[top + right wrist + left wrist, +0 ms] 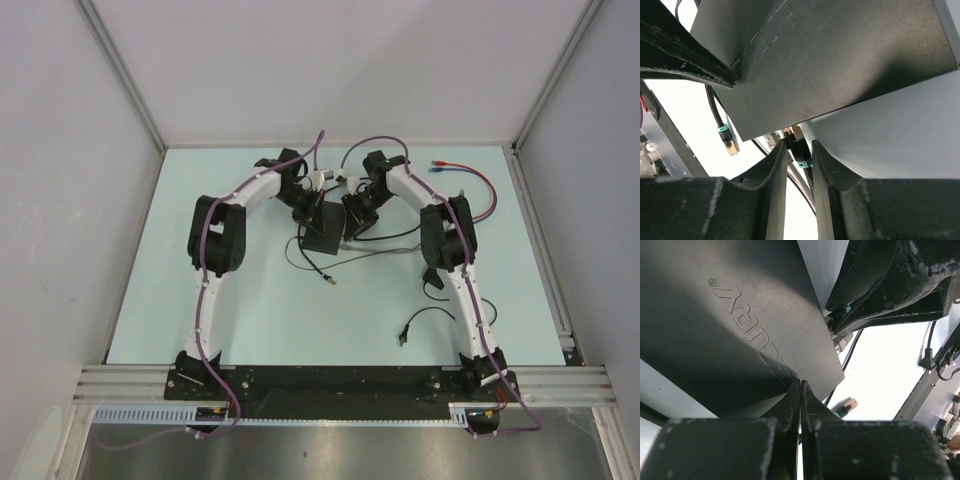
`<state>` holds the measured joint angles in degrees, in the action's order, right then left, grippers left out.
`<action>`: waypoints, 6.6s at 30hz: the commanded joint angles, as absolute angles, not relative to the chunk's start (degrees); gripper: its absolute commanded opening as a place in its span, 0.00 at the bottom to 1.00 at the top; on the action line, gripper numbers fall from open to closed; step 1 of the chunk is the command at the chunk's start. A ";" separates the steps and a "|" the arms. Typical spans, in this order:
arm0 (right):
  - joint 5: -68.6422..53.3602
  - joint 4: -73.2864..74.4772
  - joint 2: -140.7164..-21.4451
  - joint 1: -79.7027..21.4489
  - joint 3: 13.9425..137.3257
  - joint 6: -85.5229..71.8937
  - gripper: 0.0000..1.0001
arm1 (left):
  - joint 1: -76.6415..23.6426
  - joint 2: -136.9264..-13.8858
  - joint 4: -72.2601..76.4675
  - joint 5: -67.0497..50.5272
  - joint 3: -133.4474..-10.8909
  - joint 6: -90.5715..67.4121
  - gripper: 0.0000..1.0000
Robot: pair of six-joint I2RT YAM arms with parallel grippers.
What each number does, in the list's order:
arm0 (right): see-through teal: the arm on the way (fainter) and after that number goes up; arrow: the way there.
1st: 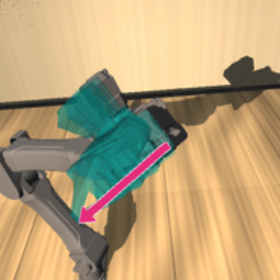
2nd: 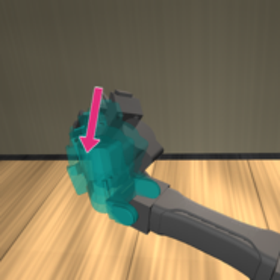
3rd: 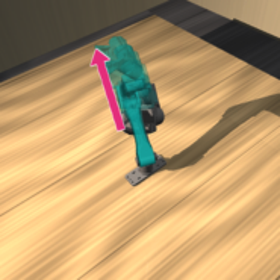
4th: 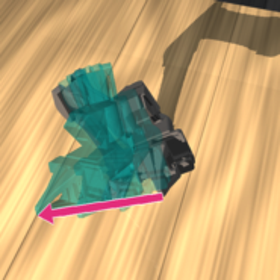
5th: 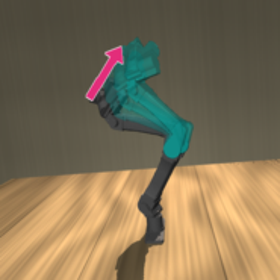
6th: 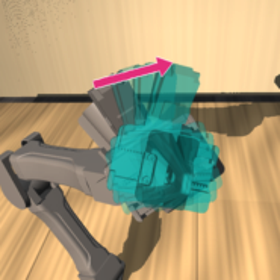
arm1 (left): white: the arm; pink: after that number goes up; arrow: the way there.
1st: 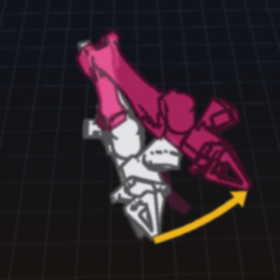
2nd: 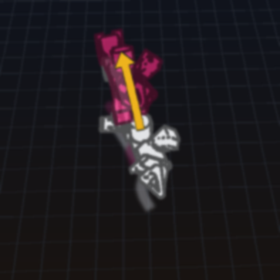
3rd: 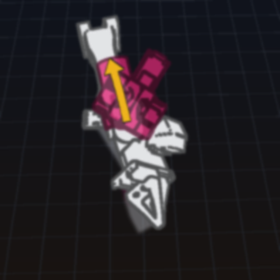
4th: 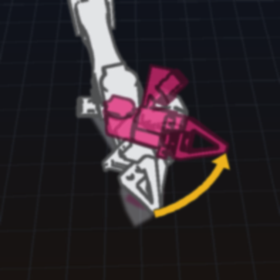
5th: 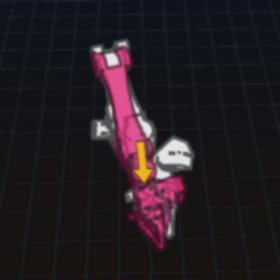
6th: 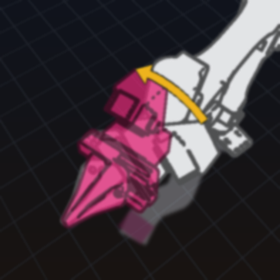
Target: Pull the plug from the switch port
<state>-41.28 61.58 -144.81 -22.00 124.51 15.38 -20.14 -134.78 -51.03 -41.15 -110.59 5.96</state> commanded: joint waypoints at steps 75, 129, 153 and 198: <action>-12.66 68.99 -140.63 -10.90 138.78 19.16 0.00 | -20.39 -135.26 -49.31 -17.14 -116.89 7.29 0.37; -5.90 68.64 -137.19 -12.48 132.63 20.39 0.00 | -9.93 -141.69 -37.29 3.24 -134.85 3.86 0.00; 9.32 63.28 -127.80 -5.36 131.93 20.56 0.00 | -24.25 -136.93 -14.51 -23.45 -140.28 -8.32 0.00; -43.39 57.05 -126.38 -10.20 109.26 9.24 0.47 | -19.07 -106.27 -39.53 -23.49 -87.72 16.60 0.66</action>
<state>-39.40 63.81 -124.44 -11.38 110.02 17.52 -16.99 -115.24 -32.23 -27.77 -89.54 1.30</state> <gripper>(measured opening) 0.563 0.708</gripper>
